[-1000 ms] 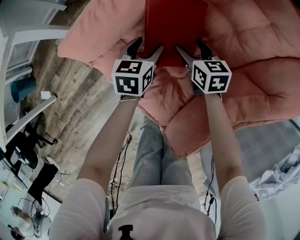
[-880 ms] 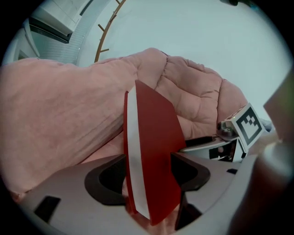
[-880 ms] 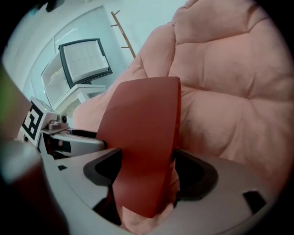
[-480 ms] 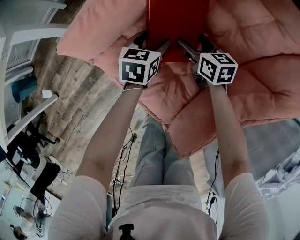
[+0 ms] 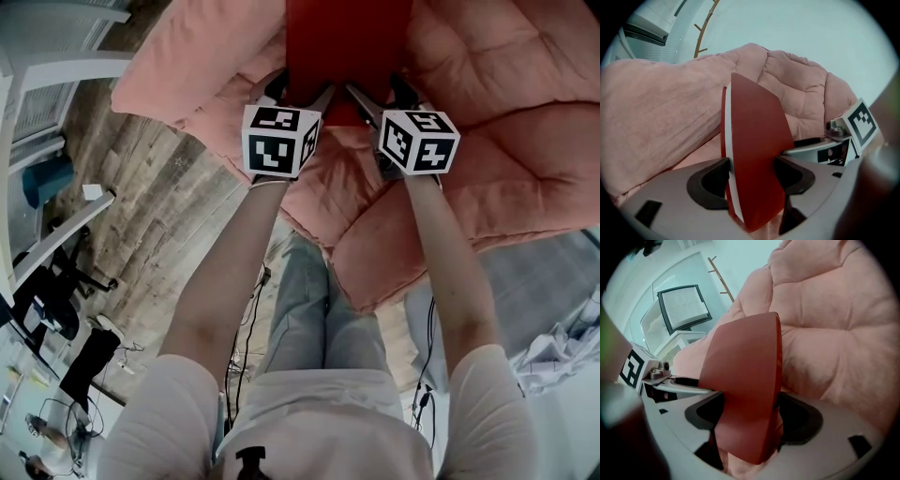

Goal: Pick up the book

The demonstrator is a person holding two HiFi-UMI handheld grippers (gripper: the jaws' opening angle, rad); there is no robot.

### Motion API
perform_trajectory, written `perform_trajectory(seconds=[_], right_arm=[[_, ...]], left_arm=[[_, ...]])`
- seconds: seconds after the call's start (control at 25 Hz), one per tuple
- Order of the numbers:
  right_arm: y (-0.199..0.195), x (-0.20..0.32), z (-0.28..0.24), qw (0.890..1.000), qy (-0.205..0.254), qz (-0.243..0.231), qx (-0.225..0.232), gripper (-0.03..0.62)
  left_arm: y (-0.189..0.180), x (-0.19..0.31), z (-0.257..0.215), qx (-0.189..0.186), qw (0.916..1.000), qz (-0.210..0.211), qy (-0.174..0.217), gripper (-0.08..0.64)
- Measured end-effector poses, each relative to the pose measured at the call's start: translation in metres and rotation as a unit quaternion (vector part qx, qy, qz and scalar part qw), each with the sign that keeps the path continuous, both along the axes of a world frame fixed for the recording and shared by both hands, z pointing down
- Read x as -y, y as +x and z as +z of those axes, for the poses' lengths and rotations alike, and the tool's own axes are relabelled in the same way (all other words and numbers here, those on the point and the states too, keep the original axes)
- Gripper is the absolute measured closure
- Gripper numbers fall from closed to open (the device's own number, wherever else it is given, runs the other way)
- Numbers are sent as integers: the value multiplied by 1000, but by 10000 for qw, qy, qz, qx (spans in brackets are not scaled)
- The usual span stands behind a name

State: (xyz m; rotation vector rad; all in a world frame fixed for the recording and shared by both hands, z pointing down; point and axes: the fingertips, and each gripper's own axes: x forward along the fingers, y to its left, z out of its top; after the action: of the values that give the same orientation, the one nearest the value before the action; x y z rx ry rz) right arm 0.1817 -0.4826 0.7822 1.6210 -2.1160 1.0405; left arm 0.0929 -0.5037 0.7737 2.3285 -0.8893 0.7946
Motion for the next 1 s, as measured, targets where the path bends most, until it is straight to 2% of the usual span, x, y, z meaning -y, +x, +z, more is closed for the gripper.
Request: perform_trajectory(seconds=[0.28,0.44,0.76,1.0], right_arm=[[-9,-11,-18,9994,6,-189,-284,227],[-11,-22,-33,9991,-10,-158,-381,227],[-19,-47,-78,9994,30,7,-347,227],[-21,-72,-121,9996,48,96,-273,227]], left_arm=[[-8,-15,-16,11,9998,-196,100,258],[-10,-25,-29,-30,9997,-174,171,258],[-17,-49,-75,-292,9990,-275,217,258],[-20,-73,-119,-348,9987,-203,307,258]])
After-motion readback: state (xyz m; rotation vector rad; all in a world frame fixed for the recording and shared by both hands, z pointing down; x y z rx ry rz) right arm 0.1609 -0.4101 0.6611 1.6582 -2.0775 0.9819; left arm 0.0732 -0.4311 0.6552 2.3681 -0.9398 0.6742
